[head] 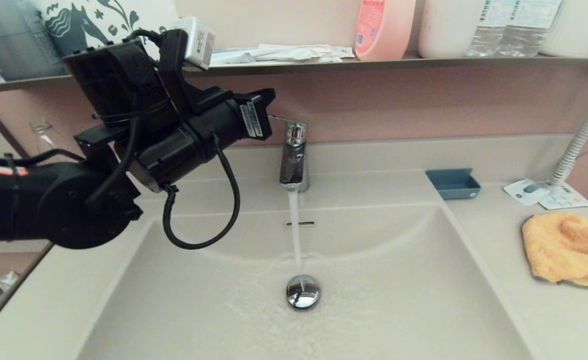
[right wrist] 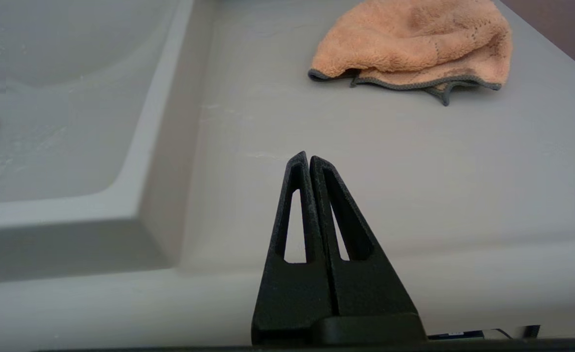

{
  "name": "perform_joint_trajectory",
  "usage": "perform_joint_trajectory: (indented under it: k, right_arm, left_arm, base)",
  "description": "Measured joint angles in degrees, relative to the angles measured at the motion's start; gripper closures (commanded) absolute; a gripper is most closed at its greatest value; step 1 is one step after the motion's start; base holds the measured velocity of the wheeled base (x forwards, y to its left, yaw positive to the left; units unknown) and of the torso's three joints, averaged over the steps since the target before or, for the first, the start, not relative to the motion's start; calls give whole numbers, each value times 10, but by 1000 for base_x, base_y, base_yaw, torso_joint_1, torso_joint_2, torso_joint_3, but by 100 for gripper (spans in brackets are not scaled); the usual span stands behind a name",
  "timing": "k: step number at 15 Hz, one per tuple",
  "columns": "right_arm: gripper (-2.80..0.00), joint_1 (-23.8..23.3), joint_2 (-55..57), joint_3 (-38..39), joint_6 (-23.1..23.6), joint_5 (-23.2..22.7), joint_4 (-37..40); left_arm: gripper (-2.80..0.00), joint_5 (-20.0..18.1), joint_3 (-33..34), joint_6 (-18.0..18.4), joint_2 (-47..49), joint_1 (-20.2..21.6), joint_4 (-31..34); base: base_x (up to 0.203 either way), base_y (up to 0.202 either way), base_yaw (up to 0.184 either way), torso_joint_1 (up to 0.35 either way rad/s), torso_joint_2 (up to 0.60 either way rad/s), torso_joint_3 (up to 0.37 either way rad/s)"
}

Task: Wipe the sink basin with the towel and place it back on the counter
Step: Turn off the faucet

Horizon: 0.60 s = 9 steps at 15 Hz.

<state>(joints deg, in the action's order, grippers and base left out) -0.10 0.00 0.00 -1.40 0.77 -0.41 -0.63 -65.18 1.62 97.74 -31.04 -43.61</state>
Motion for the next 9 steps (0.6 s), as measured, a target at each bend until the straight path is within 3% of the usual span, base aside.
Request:
perform_joint_trajectory:
  k: [9]
  right_arm:
    - [0,0,0,0,0,0,0]
  left_arm:
    - [0,-6,-7,20,27,-1,0]
  base:
    - [0,0,0,0,0,0]
